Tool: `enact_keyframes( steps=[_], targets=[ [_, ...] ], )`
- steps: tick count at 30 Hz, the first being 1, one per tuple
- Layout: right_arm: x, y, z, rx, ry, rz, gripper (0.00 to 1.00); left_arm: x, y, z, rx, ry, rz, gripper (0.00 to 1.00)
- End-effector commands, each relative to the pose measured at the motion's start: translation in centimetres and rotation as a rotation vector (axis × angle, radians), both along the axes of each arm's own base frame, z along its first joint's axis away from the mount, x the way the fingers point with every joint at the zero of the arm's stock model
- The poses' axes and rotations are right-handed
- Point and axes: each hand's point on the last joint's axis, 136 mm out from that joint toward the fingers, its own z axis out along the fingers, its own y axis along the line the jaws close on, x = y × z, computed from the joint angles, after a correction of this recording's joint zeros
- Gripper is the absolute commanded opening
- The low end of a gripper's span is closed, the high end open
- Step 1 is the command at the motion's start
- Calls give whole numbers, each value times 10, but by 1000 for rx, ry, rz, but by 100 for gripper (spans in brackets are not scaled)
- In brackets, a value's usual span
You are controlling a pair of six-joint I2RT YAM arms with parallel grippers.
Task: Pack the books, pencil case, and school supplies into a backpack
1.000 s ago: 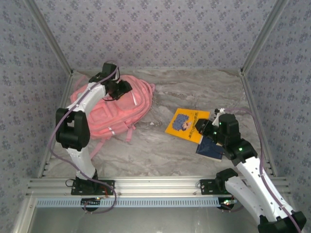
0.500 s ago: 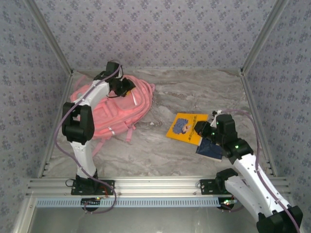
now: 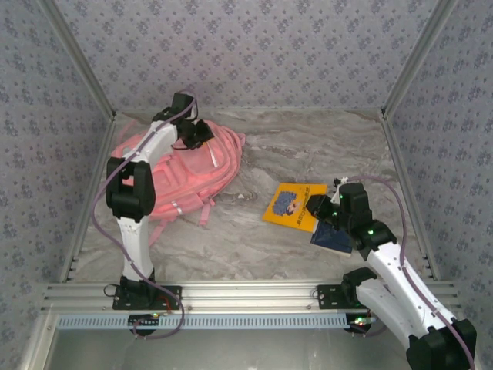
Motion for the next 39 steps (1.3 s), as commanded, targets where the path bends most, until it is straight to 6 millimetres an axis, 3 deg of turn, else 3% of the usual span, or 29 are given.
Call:
enact_keyframes(
  steps=[1,4,7,10,14,18,22,27,30,33,39],
  targets=[
    [10,2,27,43,-88,-13,0,-2,-8,-11,71,19,-73,13],
    [7,1,31,39,-84,-14,0,-5,-16,-8,110,20,-122,2],
    [5,-6,38,18,-94,-40,0,-12,-33,5,97,-4,-172,0],
    [4,-26,49,-59,-112,-118,0,-23,-60,30,113,-47,-277,0],
    [-2,-44,61,-147,-125,-166,0,-52,-105,68,203,-106,-461,0],
    [-12,-59,85,-201,-178,-199,0,-83,-132,111,229,-187,-564,0],
    [-27,-70,119,-218,-280,-221,0,-117,-135,140,142,-189,-628,0],
    [-49,-88,146,-235,-336,-273,0,-145,-116,172,154,-261,-655,0],
    [-58,-76,150,-182,-360,-206,0,-159,-116,191,91,-310,-700,0],
    [-61,-49,154,-63,-389,-93,0,-171,-121,211,-26,-345,-766,0],
    [-49,-15,136,138,-352,1,0,-190,-128,240,-156,-394,-862,0]
  ],
)
